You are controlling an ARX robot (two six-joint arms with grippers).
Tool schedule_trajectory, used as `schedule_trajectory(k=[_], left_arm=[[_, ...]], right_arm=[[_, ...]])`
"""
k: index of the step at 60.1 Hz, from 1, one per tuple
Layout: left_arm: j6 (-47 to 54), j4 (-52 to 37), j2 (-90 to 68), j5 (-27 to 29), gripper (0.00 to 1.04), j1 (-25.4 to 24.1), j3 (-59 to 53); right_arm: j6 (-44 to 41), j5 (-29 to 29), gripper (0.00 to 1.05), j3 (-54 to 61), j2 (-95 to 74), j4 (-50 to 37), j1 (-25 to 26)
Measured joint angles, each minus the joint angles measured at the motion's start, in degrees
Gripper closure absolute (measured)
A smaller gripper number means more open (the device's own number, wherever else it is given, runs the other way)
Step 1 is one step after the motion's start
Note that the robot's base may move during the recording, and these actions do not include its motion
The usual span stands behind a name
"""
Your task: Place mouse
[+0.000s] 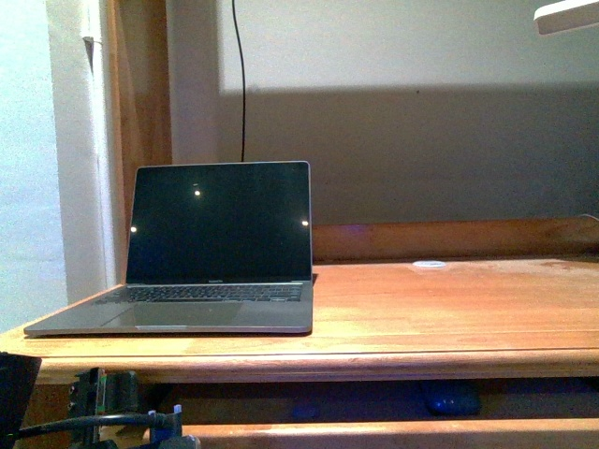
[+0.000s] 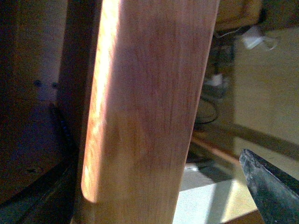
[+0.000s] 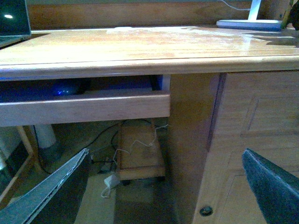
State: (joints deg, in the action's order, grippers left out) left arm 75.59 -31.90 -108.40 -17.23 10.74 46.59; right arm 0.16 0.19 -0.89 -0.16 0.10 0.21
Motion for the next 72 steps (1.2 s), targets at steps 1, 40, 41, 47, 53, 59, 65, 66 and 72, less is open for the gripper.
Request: schedule_trajectory(k=[1, 40, 41, 47, 53, 59, 65, 66, 72], left_arm=[[-1.18, 0.92, 0.79, -0.20, 0.08, 0.33, -0.52], [-73.68, 12.04, 28.52, -10.97, 0.08, 13.53, -12.79], [-77.22, 11.72, 29.55, -10.54, 0.08, 13.51, -12.79], [-91.23, 11.23, 34.93, -5.70, 0.08, 13.22, -12.87], [-95.32, 10.14, 39.34, 0.72, 0.08, 13.03, -14.03], [-95.54, 8.37, 45.03, 10.27, 0.08, 12.96, -17.51], [-87.71, 1.44, 52.06, 29.03, 0.20, 14.36, -24.48], [-85.81, 1.86, 54.45, 32.44, 0.24, 14.32, -26.01], [-80.39, 8.98, 66.77, 39.82, 0.40, 12.79, -31.71]], right_arm=[[0.00, 0.00, 0.07, 0.00, 0.00, 0.00, 0.00], [0.00, 0.02, 0.07, 0.00, 0.02, 0.00, 0.00], [0.00, 0.02, 0.07, 0.00, 0.02, 0.00, 0.00], [0.00, 0.00, 0.07, 0.00, 0.02, 0.00, 0.00], [0.00, 0.02, 0.07, 0.00, 0.02, 0.00, 0.00], [0.00, 0.02, 0.07, 0.00, 0.02, 0.00, 0.00], [0.00, 0.02, 0.07, 0.00, 0.02, 0.00, 0.00], [0.00, 0.02, 0.07, 0.00, 0.02, 0.00, 0.00], [0.00, -0.04, 0.07, 0.00, 0.00, 0.00, 0.00]])
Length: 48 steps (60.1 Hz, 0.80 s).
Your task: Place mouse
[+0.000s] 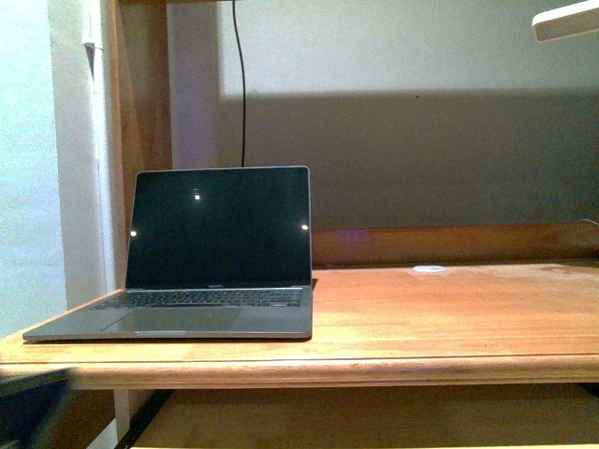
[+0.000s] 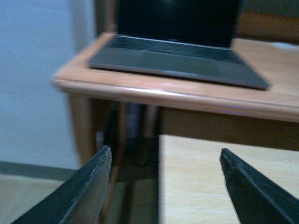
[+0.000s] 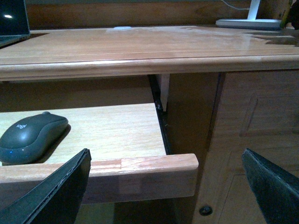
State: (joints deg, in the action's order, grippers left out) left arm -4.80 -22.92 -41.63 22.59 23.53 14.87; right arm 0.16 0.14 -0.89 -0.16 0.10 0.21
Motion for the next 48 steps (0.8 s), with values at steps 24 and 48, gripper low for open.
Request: schedule_trajectory(k=[24, 48], left_arm=[[3.80, 5.64, 17.33, -10.71, 1.03, -11.06, -8.15], [4.20, 10.73, 26.64, -22.34, 1.02, -23.10, -11.91]], right_arm=[[4.55, 5.22, 0.07, -1.79, -2.71, 4.66, -1.57], [11.21, -13.99, 0.07, -20.98, -44.72, -9.29, -32.61]])
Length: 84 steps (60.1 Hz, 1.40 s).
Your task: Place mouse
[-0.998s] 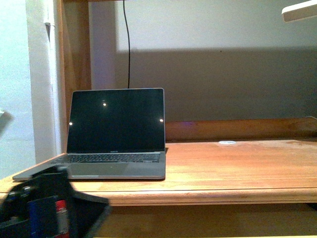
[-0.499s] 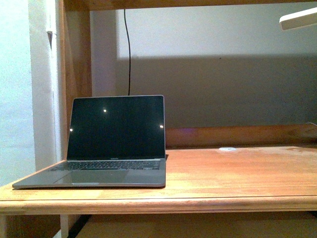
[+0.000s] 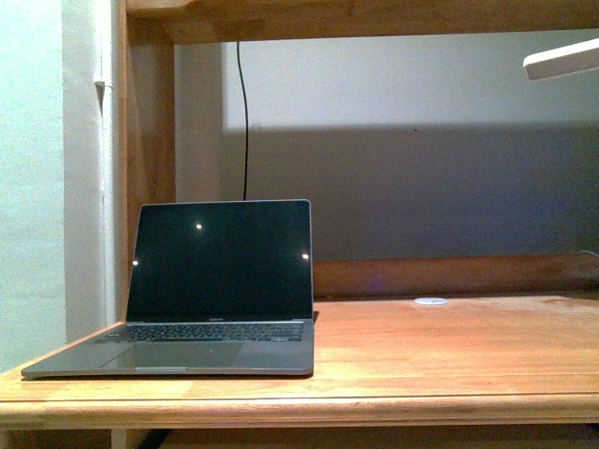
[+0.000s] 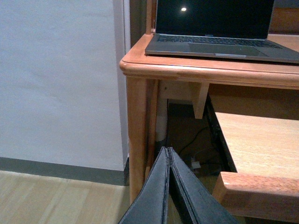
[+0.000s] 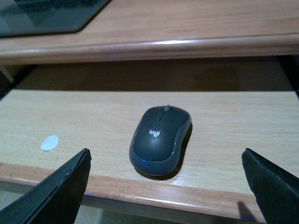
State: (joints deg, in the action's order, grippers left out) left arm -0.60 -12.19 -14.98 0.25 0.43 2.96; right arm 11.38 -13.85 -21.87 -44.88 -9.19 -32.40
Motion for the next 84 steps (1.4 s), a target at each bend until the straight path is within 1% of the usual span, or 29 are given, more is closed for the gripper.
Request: schedule_trajectory(k=[6, 12, 22, 24, 26, 27, 29, 30, 37, 40, 41, 44, 45, 47, 50, 51, 55, 60, 68, 82, 84], left_arm=[[0.00, 0.96, 1.25, -0.22, 1.02, -0.07, -0.39], [0.00, 0.57, 2.84, -0.24, 1.02, -0.09, -1.60], [0.02, 2.10, 4.92, -0.24, 1.02, -0.13, -2.45], [0.02, 4.57, 6.91, -0.24, 1.02, -0.13, -2.38], [-0.02, 8.13, 9.40, -0.28, 1.00, -0.13, -2.40], [0.02, 10.01, 10.99, -0.28, 0.96, -0.13, -2.40], [0.02, 11.06, 12.33, -0.26, 0.93, -0.13, -2.40], [0.02, 11.52, 13.25, -0.26, 0.89, -0.13, -2.40], [0.02, 12.00, 14.45, -0.24, 0.71, -0.13, -2.40], [0.02, 12.04, 14.58, -0.26, 0.61, -0.13, -2.40], [0.02, 12.07, 14.62, -0.26, 0.55, -0.13, -2.40], [0.02, 12.09, 14.62, -0.26, 0.45, -0.13, -2.40], [0.02, 12.11, 14.62, -0.24, 0.40, -0.13, -2.40], [0.02, 12.11, 14.62, -0.24, 0.33, -0.13, -2.40], [0.02, 12.11, 14.62, -0.26, 0.25, -0.13, -2.40], [0.02, 12.11, 14.62, -0.24, 0.20, -0.13, -2.40], [0.04, 12.11, 14.62, -0.24, 0.07, -0.13, -2.40], [0.13, 12.11, 14.62, -0.24, 0.08, -0.13, -2.40], [0.13, 12.11, 14.62, -0.24, 0.08, -0.13, -2.40], [0.13, 12.11, 14.62, -0.24, 0.08, -0.13, -2.40], [0.13, 12.11, 14.62, -0.26, 0.08, -0.13, -2.40]], right_arm=[[-0.04, -4.20, 0.07, -3.45, -6.93, 0.26, -4.07], [-0.13, -6.67, 0.07, -6.01, -11.26, -0.11, -6.84], [-1.11, -9.40, 0.07, -9.51, -17.55, -1.84, -9.77], [-1.38, -9.94, 0.07, -9.97, -18.62, -2.03, -10.08], [-1.84, -10.49, 0.07, -10.40, -19.61, -2.12, -10.36], [-1.92, -10.62, 0.07, -10.54, -19.93, -2.14, -10.47], [-2.19, -11.13, 0.07, -10.86, -21.03, -2.23, -10.69], [-2.21, -11.21, 0.07, -10.93, -21.20, -2.25, -10.71], [-3.26, -12.72, 0.07, -11.65, -24.15, -2.69, -11.54], [-3.91, -13.94, 0.07, -12.31, -26.38, -3.15, -11.89], [-4.13, -14.36, 0.07, -12.55, -27.19, -3.32, -11.89], [-4.83, -15.63, 0.07, -13.40, -29.38, -3.54, -11.69], [-5.03, -16.02, 0.07, -13.64, -29.97, -3.63, -11.61], [-5.38, -16.83, 0.07, -14.23, -31.10, -3.69, -11.34], [-6.10, -17.62, 0.07, -14.97, -32.37, -3.78, -10.95], [-6.32, -17.92, 0.07, -15.26, -32.83, -3.78, -10.73], [-6.80, -19.23, 0.07, -16.35, -34.62, -3.78, -9.62], [-7.34, -19.89, 0.07, -17.18, -36.11, -3.56, -8.61], [-7.80, -20.44, 0.07, -18.18, -37.83, -2.29, -7.65], [-5.09, -18.67, 0.07, -20.87, -39.87, 1.14, -5.20], [-4.37, -18.08, 0.09, -21.07, -40.00, 1.64, -4.92]])
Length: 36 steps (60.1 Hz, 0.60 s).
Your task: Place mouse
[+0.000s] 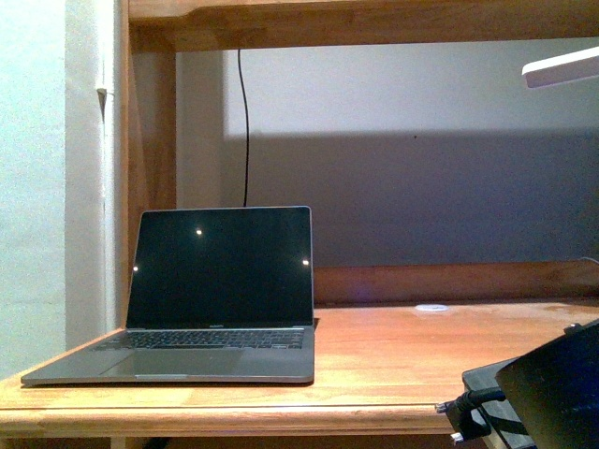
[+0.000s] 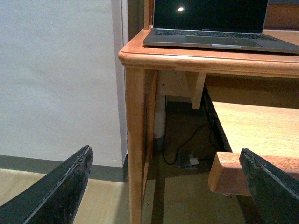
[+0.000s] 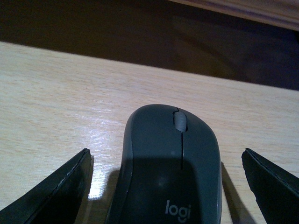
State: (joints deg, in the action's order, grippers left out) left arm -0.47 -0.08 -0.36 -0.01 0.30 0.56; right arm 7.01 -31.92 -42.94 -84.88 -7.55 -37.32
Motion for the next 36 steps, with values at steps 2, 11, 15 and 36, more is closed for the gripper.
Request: schedule_trajectory(k=[2, 11, 15, 36], left_arm=[[0.00, 0.00, 0.00, 0.02, 0.08, 0.00, 0.00], [0.00, 0.00, 0.00, 0.00, 0.08, 0.00, 0.00], [0.00, 0.00, 0.00, 0.02, 0.08, 0.00, 0.00], [0.00, 0.00, 0.00, 0.02, 0.08, 0.00, 0.00]], right_arm=[[0.57, 0.44, 0.13, -0.15, -0.04, 0.55, 0.20], [2.89, 2.99, 0.33, -0.70, -0.13, 2.84, 0.76], [3.37, 3.45, 0.43, -0.72, -0.07, 3.52, 0.92], [6.05, 4.31, 0.48, -5.16, 5.70, 9.79, 3.02]])
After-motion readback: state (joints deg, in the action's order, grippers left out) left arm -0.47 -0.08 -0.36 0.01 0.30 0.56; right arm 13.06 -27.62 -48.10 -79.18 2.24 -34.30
